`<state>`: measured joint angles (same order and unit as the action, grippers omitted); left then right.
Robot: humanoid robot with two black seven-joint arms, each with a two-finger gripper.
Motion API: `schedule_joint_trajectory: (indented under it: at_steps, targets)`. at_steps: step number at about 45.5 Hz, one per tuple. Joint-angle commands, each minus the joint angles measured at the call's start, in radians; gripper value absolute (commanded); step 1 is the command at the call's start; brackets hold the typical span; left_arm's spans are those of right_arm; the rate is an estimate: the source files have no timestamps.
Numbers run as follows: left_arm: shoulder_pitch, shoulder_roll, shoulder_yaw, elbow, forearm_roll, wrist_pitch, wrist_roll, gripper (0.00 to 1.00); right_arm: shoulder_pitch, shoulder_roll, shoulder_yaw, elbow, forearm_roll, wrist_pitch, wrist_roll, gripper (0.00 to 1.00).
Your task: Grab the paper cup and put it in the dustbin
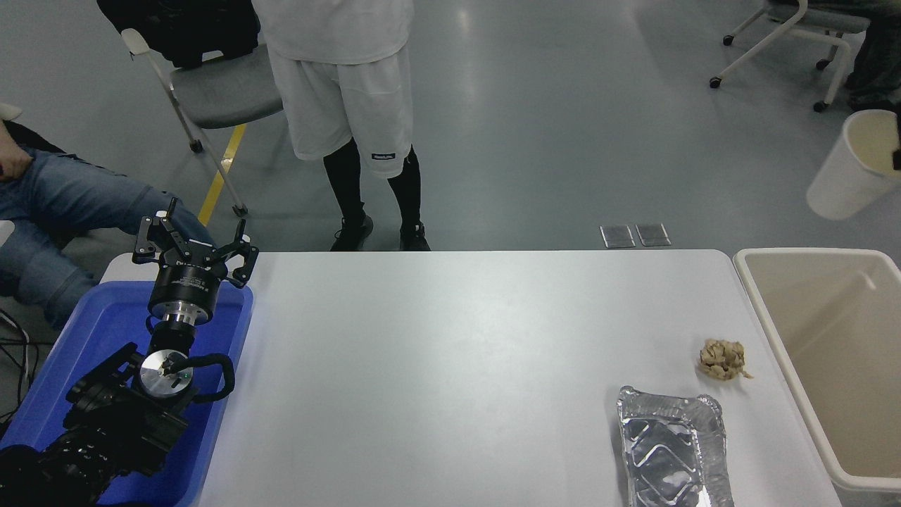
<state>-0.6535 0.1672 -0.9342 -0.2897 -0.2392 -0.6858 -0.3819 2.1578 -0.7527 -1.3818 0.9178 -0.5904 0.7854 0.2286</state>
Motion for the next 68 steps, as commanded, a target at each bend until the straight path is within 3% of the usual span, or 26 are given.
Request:
schedule_joint_trajectory:
  at_steps: [1, 19, 39, 49, 68]
  targets:
    - [0.0, 0.0, 0.0, 0.0, 0.0, 0.0, 0.0, 0.99, -0.121, -0.111, 0.009, -0.094, -0.029, 0.0, 0.0, 0.0]
    - [0.0, 0.0, 0.0, 0.0, 0.001, -0.001, 0.0, 0.99, -0.361, -0.192, 0.124, -0.226, -0.025, 0.0, 0.0, 0.0]
    - [0.0, 0.0, 0.0, 0.0, 0.001, -0.001, 0.0, 0.99, -0.961, -0.186, 0.639, -0.502, -0.009, -0.008, 0.0, 0.0]
    - [0.0, 0.0, 0.0, 0.0, 0.001, -0.001, 0.0, 0.99, -1.138, -0.111, 0.762, -0.553, -0.006, -0.202, 0.0, 0.0]
    - [0.0, 0.0, 0.0, 0.0, 0.001, -0.003, 0.0, 0.99, -1.372, 0.05, 0.808, -0.671, 0.201, -0.597, 0.0, 0.0]
